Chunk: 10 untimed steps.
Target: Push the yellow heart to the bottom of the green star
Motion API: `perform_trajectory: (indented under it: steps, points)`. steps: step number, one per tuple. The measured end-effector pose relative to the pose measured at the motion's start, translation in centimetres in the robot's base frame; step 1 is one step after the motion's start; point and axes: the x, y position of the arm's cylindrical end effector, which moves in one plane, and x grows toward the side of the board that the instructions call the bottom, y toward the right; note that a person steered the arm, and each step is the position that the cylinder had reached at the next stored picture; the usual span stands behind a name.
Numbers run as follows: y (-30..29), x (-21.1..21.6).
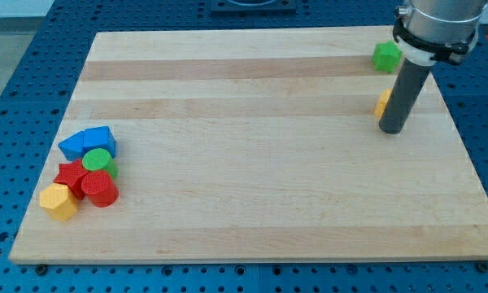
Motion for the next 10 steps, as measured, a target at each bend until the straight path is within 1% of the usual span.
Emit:
perform_trajectory:
  steps: [1,3,5,6,8,9,10]
  points:
    - [0.0,-2.6]
    - [0.0,-4.6]
    - [0.0,-7.9]
    - [0.0,-8.7]
    - [0.0,-9.2]
    - [-2.3,-7.9]
    - [-6.9,-7.5]
